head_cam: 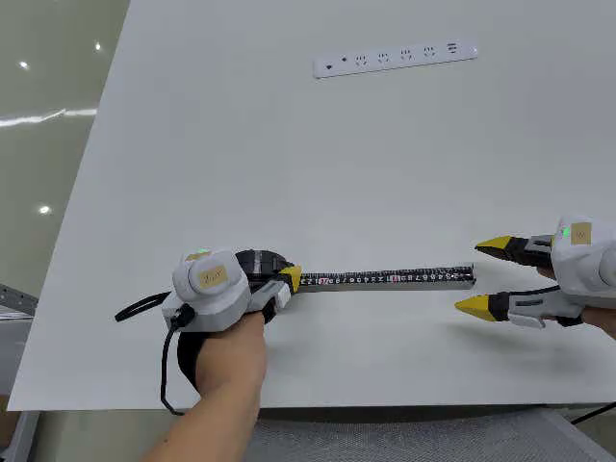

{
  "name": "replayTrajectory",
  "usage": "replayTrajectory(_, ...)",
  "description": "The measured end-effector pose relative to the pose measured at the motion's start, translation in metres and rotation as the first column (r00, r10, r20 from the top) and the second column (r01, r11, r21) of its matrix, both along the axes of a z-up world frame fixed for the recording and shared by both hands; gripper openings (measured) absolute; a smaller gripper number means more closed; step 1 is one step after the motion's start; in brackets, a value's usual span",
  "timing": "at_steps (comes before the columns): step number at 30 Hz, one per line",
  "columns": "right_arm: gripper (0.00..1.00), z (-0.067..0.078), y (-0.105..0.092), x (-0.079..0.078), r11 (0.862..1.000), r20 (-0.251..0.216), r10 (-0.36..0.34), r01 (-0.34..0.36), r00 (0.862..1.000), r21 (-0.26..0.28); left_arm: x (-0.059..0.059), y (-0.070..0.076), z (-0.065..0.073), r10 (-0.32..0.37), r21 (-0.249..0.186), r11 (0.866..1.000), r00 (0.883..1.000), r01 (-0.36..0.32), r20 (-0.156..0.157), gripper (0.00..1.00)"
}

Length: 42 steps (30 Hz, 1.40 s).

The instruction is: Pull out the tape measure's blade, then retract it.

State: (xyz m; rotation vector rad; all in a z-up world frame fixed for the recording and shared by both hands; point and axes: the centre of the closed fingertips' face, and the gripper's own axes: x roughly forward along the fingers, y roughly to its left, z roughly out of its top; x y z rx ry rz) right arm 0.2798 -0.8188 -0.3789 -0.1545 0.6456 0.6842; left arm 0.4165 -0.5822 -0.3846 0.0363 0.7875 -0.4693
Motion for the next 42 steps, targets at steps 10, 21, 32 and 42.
replayTrajectory(10,0.37,-0.013,-0.003,0.003,0.999,-0.007,0.041,-0.041,0.999,-0.007,0.000,0.000,0.001,0.003,-0.002,1.000,1.000,-0.003,0.001,0.63)
replayTrajectory(21,0.25,-0.018,-0.005,0.004,0.996,0.003,0.082,-0.082,0.997,-0.020,0.000,0.000,0.001,0.002,0.000,1.000,1.000,-0.002,-0.006,0.63)
replayTrajectory(32,0.16,-0.021,-0.006,0.006,0.995,0.016,0.099,-0.099,0.995,-0.022,0.000,-0.001,0.001,0.002,-0.002,1.000,1.000,-0.002,-0.006,0.63)
replayTrajectory(42,0.14,-0.022,-0.007,0.007,0.994,0.018,0.104,-0.103,0.994,-0.025,0.000,-0.001,0.000,0.006,0.002,1.000,1.000,-0.006,-0.019,0.63)
